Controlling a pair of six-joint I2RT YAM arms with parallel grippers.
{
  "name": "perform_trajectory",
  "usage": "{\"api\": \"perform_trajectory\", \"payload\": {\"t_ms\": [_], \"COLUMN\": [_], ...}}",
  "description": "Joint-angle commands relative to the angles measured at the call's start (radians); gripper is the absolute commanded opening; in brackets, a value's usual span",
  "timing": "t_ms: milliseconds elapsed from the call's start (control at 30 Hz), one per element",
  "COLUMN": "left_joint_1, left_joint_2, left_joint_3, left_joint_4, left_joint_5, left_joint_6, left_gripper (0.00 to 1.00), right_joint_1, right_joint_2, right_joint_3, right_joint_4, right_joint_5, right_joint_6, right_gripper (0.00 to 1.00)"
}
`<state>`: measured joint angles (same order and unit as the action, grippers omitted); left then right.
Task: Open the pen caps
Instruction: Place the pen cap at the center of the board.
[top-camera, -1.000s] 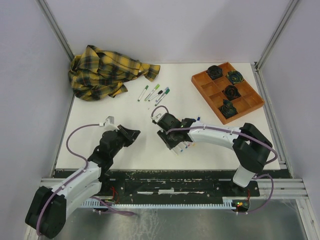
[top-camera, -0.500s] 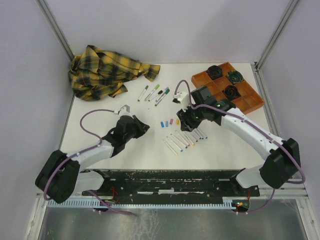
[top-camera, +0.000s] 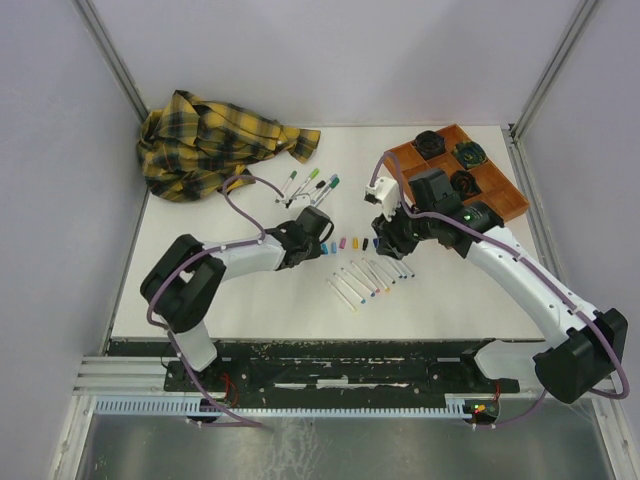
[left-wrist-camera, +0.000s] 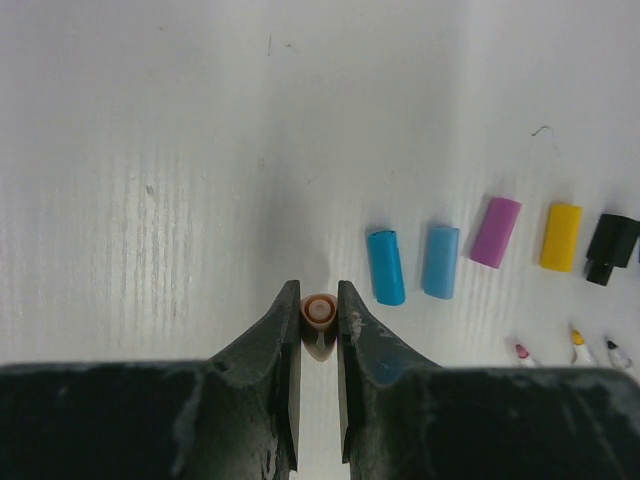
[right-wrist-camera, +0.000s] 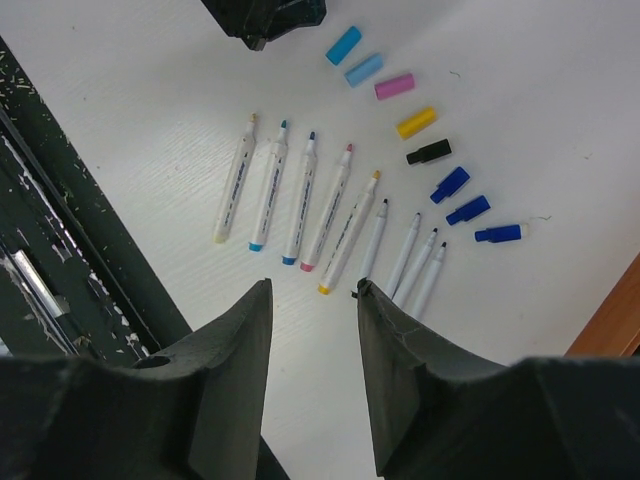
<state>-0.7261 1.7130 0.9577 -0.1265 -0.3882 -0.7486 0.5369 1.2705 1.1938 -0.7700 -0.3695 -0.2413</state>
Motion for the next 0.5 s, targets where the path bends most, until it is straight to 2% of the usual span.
{"api": "perform_trajectory", "payload": {"t_ms": [0,167,467], "left_joint_1": [-0.008,-0.008,-0.008], "left_joint_2": [0.041,0.057,0.079], "left_joint_3": [0.079,0.093,0.095], "left_joint_4": [-0.065,-0.064,-0.065], "left_joint_5": [-0.048,-0.028,0.009], "left_joint_6": [0.076,0.086,0.091], "left_gripper": [0.13,0.21,0.28], "right_joint_1": [-0.007,-0.007,-0.012], "right_joint_2": [-0.031,-0.029,-0.031], "right_joint_3": [-0.004,-0.005,-0.008], "right_joint_4": [0.019,0.02,0.024], "right_joint_5": [-0.014,-0.02,-0.018], "right_joint_6": [-0.015,-0.011,-0.009], "right_gripper": [0.47,0.47,0.47]}}
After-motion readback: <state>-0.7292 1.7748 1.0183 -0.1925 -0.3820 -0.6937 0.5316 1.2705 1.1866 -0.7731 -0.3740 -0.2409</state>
